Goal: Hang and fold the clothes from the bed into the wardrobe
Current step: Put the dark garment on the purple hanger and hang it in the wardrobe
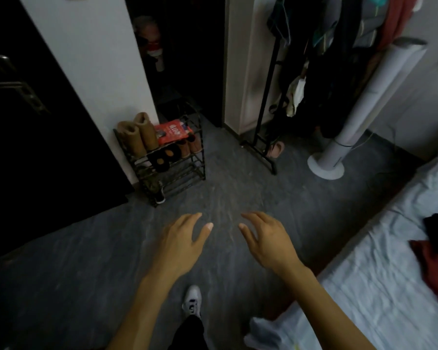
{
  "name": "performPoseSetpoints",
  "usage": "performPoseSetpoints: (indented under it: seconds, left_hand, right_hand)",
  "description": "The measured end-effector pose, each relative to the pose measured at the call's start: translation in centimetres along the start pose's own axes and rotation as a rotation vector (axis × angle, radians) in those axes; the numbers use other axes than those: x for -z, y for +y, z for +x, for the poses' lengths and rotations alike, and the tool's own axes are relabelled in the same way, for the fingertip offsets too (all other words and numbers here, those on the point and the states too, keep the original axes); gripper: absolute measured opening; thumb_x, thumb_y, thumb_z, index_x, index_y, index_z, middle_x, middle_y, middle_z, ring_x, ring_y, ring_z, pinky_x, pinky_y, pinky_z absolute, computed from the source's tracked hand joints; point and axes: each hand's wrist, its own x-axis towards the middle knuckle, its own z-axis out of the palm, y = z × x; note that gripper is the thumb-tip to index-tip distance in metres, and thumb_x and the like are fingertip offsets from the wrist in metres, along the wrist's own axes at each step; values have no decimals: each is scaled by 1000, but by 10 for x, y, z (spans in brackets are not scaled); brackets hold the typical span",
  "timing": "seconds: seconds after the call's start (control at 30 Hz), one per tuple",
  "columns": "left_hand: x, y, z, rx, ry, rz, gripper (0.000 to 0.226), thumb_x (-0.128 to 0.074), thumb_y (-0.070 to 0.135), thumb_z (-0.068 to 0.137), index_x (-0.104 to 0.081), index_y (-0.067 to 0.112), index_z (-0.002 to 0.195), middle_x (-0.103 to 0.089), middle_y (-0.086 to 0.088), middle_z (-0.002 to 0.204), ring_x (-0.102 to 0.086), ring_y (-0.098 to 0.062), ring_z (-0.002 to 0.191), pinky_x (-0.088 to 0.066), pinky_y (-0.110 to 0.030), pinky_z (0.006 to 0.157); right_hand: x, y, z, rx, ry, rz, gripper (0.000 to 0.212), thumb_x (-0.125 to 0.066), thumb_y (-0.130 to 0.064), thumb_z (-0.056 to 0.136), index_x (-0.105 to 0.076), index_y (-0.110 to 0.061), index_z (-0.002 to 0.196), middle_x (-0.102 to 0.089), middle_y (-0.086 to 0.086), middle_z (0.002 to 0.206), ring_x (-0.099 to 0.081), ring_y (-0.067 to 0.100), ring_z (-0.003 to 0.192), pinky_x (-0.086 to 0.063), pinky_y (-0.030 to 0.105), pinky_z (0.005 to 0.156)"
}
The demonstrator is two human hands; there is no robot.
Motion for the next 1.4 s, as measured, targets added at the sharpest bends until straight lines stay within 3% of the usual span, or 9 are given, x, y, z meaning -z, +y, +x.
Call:
performPoseSetpoints:
  seconds: [0.13, 0.3, 0.43, 0.53, 0.6, 0.8, 1.03, 1.23, 1.4]
  left_hand:
    - [14, -2, 79, -122, -68, 3, 59, -36, 57, 92, -44, 21, 139, -46, 3, 141, -43, -15, 127, -31, -28, 104]
    - [32, 21, 170, -338, -152, 24, 73, -28, 69, 88, -45, 20, 139, -47, 2, 140, -43, -16, 127, -30, -27, 104]
    - [27, 49, 229, -480, -218, 37, 59, -35, 57, 94, -43, 20, 140, -45, 4, 142, -40, -13, 130, -28, -29, 109]
    - [12, 70, 271, -567, -275, 49, 73, -25, 69, 88, -45, 21, 139, -47, 4, 141, -41, -13, 129, -29, -29, 108]
    - [-4, 89, 298, -611, -308, 34, 80, -17, 71, 82, -47, 22, 137, -48, 4, 139, -43, -13, 127, -30, -28, 107]
    - [-58, 174, 368, -805, -390, 37, 78, -18, 68, 83, -48, 21, 136, -49, 5, 137, -41, -11, 127, -29, -30, 111]
    - [-94, 266, 457, -886, -463, 144, 64, -32, 62, 91, -43, 22, 140, -45, 6, 140, -37, -10, 130, -25, -28, 112]
    - [-126, 328, 531, -964, -472, 121, 70, -26, 66, 88, -47, 20, 137, -51, 4, 135, -43, -11, 126, -33, -36, 109]
    - [-165, 379, 596, -1037, -549, 121, 62, -34, 60, 92, -44, 21, 139, -47, 5, 139, -40, -12, 128, -26, -28, 110]
  right_hand:
    - [9, 0, 61, -115, 34, -81, 42, -36, -48, 96, -53, -25, 128, -56, -5, 126, -53, 10, 113, -36, 26, 100]
    - [27, 10, 114, -277, 126, -102, 45, -34, -50, 96, -52, -26, 129, -55, -5, 130, -51, 12, 119, -40, 33, 103]
    - [35, 32, 140, -410, 199, -109, 49, -31, -54, 94, -53, -26, 128, -57, -5, 128, -54, 13, 116, -44, 37, 100]
    - [43, 52, 158, -509, 239, -105, 45, -37, -50, 95, -54, -25, 128, -57, -4, 127, -55, 13, 115, -45, 36, 99]
    - [46, 70, 168, -573, 247, -106, 43, -39, -48, 96, -53, -25, 129, -56, -5, 128, -54, 11, 115, -44, 33, 100]
    - [71, 151, 199, -717, 340, -66, 46, -34, -50, 96, -53, -24, 129, -56, -5, 127, -54, 11, 114, -43, 32, 99]
    - [130, 246, 256, -823, 422, -14, 43, -38, -46, 97, -52, -23, 130, -54, -3, 131, -51, 11, 118, -41, 32, 103]
    - [167, 307, 302, -893, 473, -10, 44, -38, -46, 96, -52, -24, 131, -54, -4, 131, -51, 11, 118, -42, 31, 101]
    - [185, 362, 339, -988, 508, -44, 43, -39, -45, 97, -55, -22, 129, -57, -2, 128, -54, 13, 116, -44, 34, 99]
